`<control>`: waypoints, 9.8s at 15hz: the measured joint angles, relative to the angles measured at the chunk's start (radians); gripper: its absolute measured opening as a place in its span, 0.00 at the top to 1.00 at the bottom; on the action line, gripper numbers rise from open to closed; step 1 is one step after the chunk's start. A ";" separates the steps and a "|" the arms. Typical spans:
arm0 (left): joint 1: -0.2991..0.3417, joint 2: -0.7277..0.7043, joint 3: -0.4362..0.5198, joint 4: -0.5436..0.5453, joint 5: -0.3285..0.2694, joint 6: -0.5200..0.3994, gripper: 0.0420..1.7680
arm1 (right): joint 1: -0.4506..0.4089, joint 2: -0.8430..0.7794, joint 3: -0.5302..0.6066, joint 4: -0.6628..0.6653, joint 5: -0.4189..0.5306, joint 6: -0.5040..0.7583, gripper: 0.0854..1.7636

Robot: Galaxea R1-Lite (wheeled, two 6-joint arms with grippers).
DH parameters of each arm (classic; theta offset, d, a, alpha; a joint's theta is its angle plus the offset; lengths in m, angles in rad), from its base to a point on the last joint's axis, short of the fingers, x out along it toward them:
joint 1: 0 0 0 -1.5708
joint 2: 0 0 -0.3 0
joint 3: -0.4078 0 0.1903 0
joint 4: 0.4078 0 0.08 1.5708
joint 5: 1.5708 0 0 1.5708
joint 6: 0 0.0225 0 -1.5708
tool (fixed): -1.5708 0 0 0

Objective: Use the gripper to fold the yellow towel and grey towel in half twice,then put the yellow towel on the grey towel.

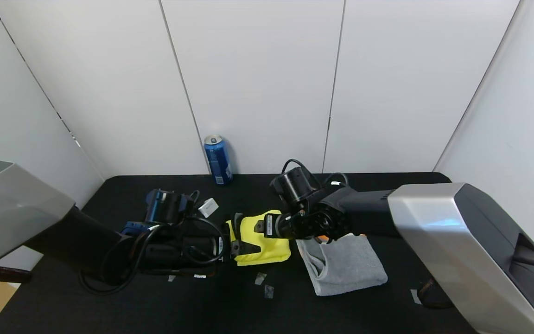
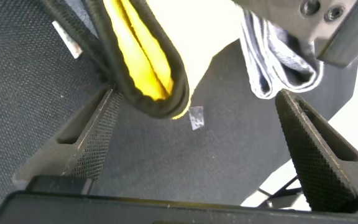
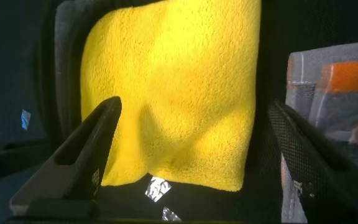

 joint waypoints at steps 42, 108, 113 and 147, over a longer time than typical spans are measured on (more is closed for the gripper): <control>-0.001 0.174 -0.047 -0.127 0.079 0.073 0.47 | 0.021 0.040 0.001 -0.023 0.001 0.004 0.63; -0.561 0.225 -0.580 0.490 0.679 0.007 0.91 | -0.305 -0.405 0.623 0.056 -0.054 -0.008 0.97; -0.560 0.236 -0.563 0.487 0.696 0.003 0.91 | -0.305 -0.384 0.626 0.056 -0.051 -0.003 0.97; -0.501 -0.002 -0.528 0.558 0.742 -0.001 0.05 | -0.280 -0.613 0.668 0.069 -0.009 -0.005 0.05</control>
